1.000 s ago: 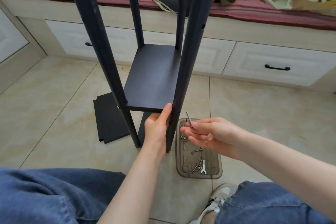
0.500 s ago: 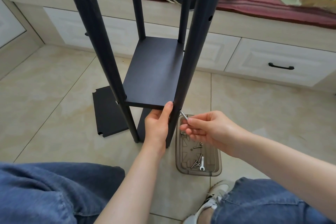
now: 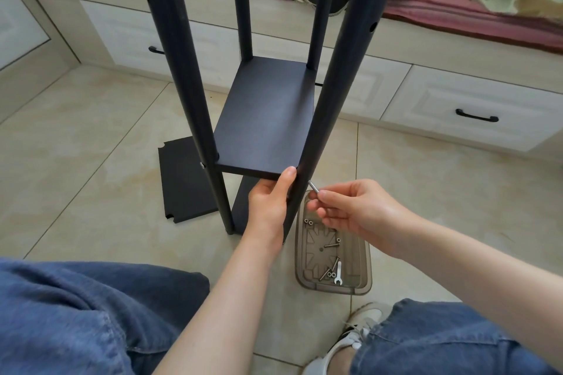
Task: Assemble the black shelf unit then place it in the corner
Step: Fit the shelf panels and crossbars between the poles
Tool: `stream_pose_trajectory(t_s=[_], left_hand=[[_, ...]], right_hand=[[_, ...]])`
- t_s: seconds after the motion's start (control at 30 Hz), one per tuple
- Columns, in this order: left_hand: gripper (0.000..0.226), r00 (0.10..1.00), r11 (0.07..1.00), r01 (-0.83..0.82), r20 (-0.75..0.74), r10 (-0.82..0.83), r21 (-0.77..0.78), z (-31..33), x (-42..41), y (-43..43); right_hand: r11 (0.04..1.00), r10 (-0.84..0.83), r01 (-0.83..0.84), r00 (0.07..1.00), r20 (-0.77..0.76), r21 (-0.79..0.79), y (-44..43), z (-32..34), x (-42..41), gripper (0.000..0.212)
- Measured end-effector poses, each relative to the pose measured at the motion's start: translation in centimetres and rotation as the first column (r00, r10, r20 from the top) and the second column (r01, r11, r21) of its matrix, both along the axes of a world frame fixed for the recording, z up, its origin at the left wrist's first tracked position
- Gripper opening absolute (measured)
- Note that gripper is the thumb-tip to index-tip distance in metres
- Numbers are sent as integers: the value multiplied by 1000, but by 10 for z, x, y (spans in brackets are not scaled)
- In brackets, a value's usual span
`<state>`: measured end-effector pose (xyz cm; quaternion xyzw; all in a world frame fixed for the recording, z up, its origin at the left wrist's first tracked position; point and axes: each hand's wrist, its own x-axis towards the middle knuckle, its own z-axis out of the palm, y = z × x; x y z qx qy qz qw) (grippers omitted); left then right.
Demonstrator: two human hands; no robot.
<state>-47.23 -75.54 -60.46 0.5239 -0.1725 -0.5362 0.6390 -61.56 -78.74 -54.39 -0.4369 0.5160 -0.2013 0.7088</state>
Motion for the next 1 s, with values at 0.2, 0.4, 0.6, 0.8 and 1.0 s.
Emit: stream_pose_trajectory(t_s=[0.2, 0.4, 0.6, 0.8, 1.0], left_hand=[[20, 1000, 1000, -3, -5, 3, -12, 3, -1, 1], [17, 1000, 999, 8, -13, -9, -38, 3, -1, 1], [19, 1000, 999, 10, -29, -11, -45, 1, 0, 2], [17, 1000, 999, 15, -25, -15, -31, 0, 0, 2], [18, 999, 1000, 20, -26, -20, -21, 2, 1, 3]], right_hand=[[1000, 12, -12, 999, -32, -25, -5, 1, 5, 18], [999, 5, -6, 1000, -25, -34, -7, 1, 8, 15], [999, 18, -19, 999, -37, -34, -7, 2, 11, 15], [998, -24, 20, 997, -78, -58, -8, 5, 11, 14], [993, -61, 49, 991, -118, -104, -7, 6, 13, 13]])
